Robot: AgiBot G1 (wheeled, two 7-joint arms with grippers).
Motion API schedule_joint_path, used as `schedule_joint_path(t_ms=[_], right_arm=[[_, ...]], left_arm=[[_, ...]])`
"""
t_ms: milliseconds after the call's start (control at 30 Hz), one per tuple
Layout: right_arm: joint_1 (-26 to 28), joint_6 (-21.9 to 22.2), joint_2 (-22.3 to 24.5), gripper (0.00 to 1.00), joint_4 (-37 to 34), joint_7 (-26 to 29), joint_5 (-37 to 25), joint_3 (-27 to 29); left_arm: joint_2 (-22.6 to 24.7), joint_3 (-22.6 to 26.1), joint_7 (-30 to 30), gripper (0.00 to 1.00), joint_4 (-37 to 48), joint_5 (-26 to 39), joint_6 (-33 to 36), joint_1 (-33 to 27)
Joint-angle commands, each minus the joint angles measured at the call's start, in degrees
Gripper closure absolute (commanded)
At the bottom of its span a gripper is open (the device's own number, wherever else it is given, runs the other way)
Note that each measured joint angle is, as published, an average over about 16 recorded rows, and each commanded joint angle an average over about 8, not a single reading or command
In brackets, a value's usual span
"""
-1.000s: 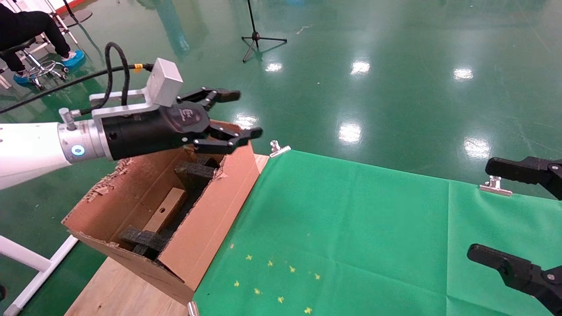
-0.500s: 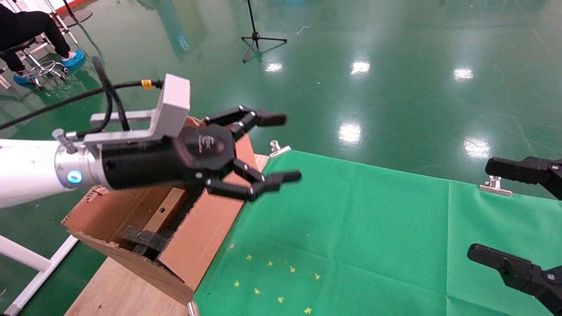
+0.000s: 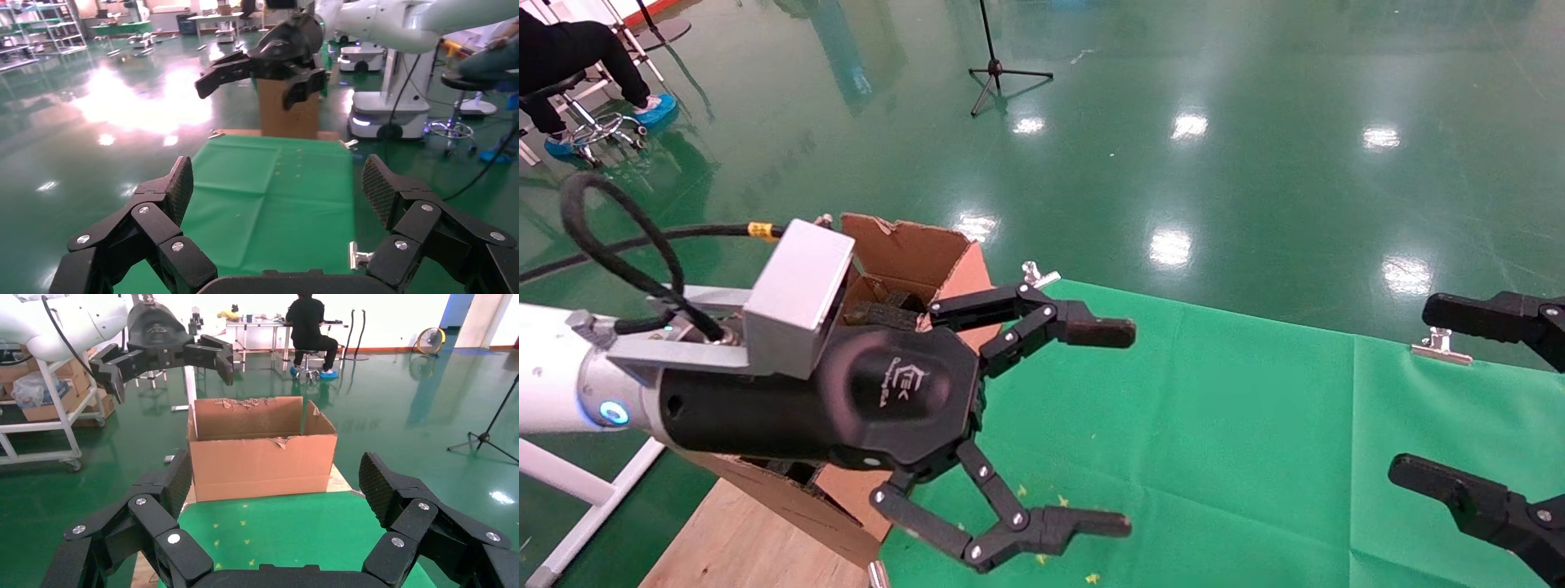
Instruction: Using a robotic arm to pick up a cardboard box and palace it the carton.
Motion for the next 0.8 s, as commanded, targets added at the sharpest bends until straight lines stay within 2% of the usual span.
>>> schedule_joint_path(t_ms=[33, 800], right_arm=[[0.0, 0.0, 0.0, 0.0, 0.0, 0.0, 0.0, 0.0], [0.0, 0.0, 0.0, 0.0, 0.0, 0.0, 0.0, 0.0]], left_arm=[[0.0, -0.2, -0.3, 0.0, -1.5, -1.1, 0.8, 0.8], [0.0, -0.1, -0.2, 0.0, -0.5, -0.4, 0.2, 0.3]])
